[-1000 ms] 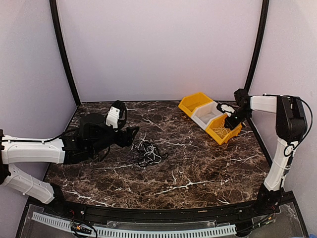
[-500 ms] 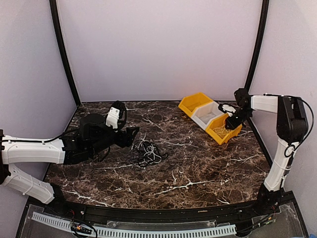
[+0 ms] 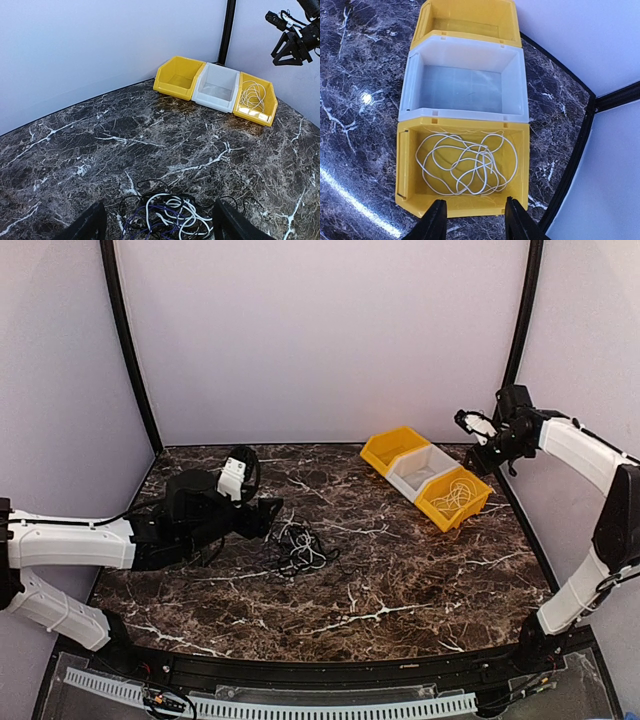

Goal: Untangle the cables

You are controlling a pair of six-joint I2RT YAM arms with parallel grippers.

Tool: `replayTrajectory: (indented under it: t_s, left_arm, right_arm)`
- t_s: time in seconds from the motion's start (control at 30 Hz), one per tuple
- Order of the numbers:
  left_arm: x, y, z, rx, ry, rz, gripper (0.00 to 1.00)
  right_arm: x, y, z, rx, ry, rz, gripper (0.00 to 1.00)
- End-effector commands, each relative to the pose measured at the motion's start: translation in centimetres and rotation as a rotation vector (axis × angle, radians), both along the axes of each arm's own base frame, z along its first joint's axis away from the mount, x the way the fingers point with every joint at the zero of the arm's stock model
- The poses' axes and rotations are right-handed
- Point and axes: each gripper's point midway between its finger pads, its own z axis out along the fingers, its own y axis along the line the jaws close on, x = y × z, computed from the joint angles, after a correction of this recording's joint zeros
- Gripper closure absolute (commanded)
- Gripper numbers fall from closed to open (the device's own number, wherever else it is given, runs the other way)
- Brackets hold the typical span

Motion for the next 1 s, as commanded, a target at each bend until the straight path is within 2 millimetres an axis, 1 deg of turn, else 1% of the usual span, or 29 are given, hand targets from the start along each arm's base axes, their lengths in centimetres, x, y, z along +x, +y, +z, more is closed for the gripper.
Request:
replayTrajectory:
  t_s: [0.0,0.03,0.07,0.1,0.13,0.17,0.27,0.33,0.4,0.47,0.5,0.53,0.57,0.63,0.67,0.77,0.83,0.87,0.9,0.93,0.97]
  left_arm:
    - [0.6,-0.8,1.2,-0.032,0.003,0.008,0.20]
    - [0.8,-0.7,1.2,-0.038,0.011,0.023,0.11]
    - [1.3,-0.3,1.3,-0.058,0.018,0.068,0.03]
    - [1.6,0.1,1.1,-0.061,0.030,0.099,0.02]
    - [2.4,1.0,1.3,-0.091,0.044,0.191,0.01]
    - [3.2,2.0,1.0,-0.091,0.073,0.287,0.01]
    - [4.3,3.1,0.2,-0.021,0.114,0.384,0.01]
    - [4.7,3.2,0.0,0.008,0.116,0.397,0.01]
    - [4.7,2.5,0.5,-0.006,0.102,0.354,0.01]
    - [4.5,1.6,0.7,-0.025,0.119,0.305,0.01]
    - [4.4,0.9,1.0,-0.047,0.137,0.268,0.01]
    - [4.2,0.6,0.5,-0.039,0.165,0.258,0.01]
    - [4.3,0.6,1.0,-0.066,0.177,0.272,0.01]
    - [4.5,1.8,0.7,-0.081,0.195,0.353,0.01]
    - [4.6,3.4,0.0,-0.076,0.219,0.440,0.01]
    - [5.1,5.6,-1.8,-0.028,0.279,0.530,0.01]
    - [5.2,5.2,-2.6,0.023,0.290,0.461,0.01]
    - [5.0,3.8,-3.1,0.027,0.301,0.358,0.02]
    - [5.4,3.5,-3.3,0.017,0.318,0.305,0.08]
    - [5.1,1.4,-3.6,0.001,0.362,0.168,0.20]
    - [5.7,1.5,-4.0,-0.002,0.389,0.146,0.26]
  right_arm:
    - [-2.1,3.5,1.2,0.115,-0.008,0.105,0.58]
    - [-2.6,4.7,1.7,0.159,-0.016,0.150,0.58]
    - [-3.2,6.0,2.4,0.200,-0.026,0.200,0.58]
    - [-3.9,7.3,3.1,0.243,-0.033,0.254,0.57]
    - [-4.5,8.5,4.0,0.281,-0.046,0.306,0.57]
    - [-5.1,9.6,4.9,0.317,-0.064,0.351,0.56]
    - [-6.3,12.2,7.5,0.413,-0.125,0.448,0.48]
    - [-6.5,13.2,8.2,0.463,-0.144,0.471,0.40]
    - [-6.7,14.3,7.7,0.504,-0.115,0.494,0.37]
    - [-6.7,15.2,6.5,0.518,-0.055,0.511,0.36]
    - [-6.8,15.6,5.8,0.519,-0.029,0.517,0.36]
    - [-6.9,16.1,5.3,0.518,-0.013,0.526,0.37]
    - [-7.0,16.7,4.8,0.514,-0.003,0.535,0.37]
    - [-7.5,17.9,4.1,0.504,0.006,0.563,0.38]
    - [-7.7,18.5,3.9,0.501,0.008,0.585,0.38]
    - [-8.3,20.6,2.7,0.501,0.030,0.646,0.41]
    - [-8.5,22.2,1.9,0.513,0.054,0.685,0.44]
    - [-8.7,22.9,1.4,0.517,0.073,0.704,0.46]
    - [-8.9,23.6,1.1,0.523,0.086,0.721,0.49]
    - [-9.0,24.2,0.7,0.529,0.100,0.733,0.51]
    - [-9.3,24.8,0.3,0.533,0.115,0.745,0.52]
